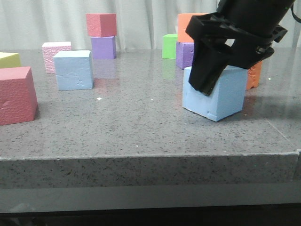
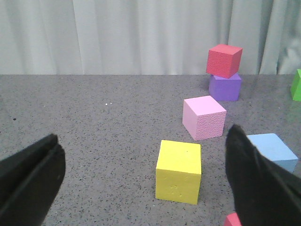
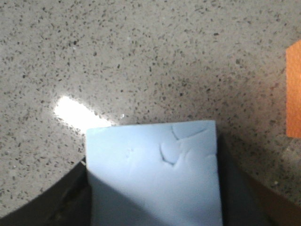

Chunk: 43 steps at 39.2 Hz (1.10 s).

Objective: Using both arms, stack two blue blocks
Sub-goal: 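Lift the light-blue cube with the right gripper and carry it toward the table centre, then set the light-blue cube down, open the right gripper and withdraw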

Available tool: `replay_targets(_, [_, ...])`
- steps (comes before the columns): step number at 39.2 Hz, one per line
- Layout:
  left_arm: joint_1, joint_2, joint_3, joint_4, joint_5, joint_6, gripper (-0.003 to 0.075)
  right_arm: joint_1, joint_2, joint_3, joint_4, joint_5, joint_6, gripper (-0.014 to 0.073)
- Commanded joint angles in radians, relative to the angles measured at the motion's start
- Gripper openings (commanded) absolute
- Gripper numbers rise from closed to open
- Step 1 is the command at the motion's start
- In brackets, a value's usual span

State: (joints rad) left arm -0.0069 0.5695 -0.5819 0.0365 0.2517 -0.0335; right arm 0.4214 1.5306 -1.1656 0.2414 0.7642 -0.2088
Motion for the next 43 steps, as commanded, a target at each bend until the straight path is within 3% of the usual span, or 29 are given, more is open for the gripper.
replay_targets(1, [0.000,0.006,-0.038,0.000,-0.085,-0.008,0.0669,-0.001,-0.054,-0.064,0.013,-0.007,-0.009,0.0330])
replay_targets(7, [0.000,0.006,-0.038,0.000,-0.085,-0.008,0.0669,0.027,-0.069,-0.118,0.035,-0.009,-0.010,0.0330])
replay_targets(25, [0.000,0.006,-0.038,0.000,-0.085,-0.008,0.0669,0.252,0.039,-0.159,0.048,-0.138,-0.010,0.0330])
replay_targets(33, [0.000,0.006,-0.038,0.000,-0.085,-0.008,0.0669,0.268,0.089,-0.159,0.050,-0.135,-0.010,0.0334])
replay_targets(36, [0.000,0.006,-0.038,0.000,-0.085,-0.008,0.0669,0.268,0.092,-0.159,0.050,-0.128,-0.009,0.0393])
replay_targets(42, [0.000,0.006,-0.038,0.000,-0.085,-0.008,0.0669,0.268,0.091,-0.159,0.051,-0.121,-0.009,0.0656])
replay_targets(43, [0.000,0.006,-0.038,0.000,-0.085,-0.008,0.0669,0.268,0.090,-0.159,0.051,-0.120,-0.009,0.0664])
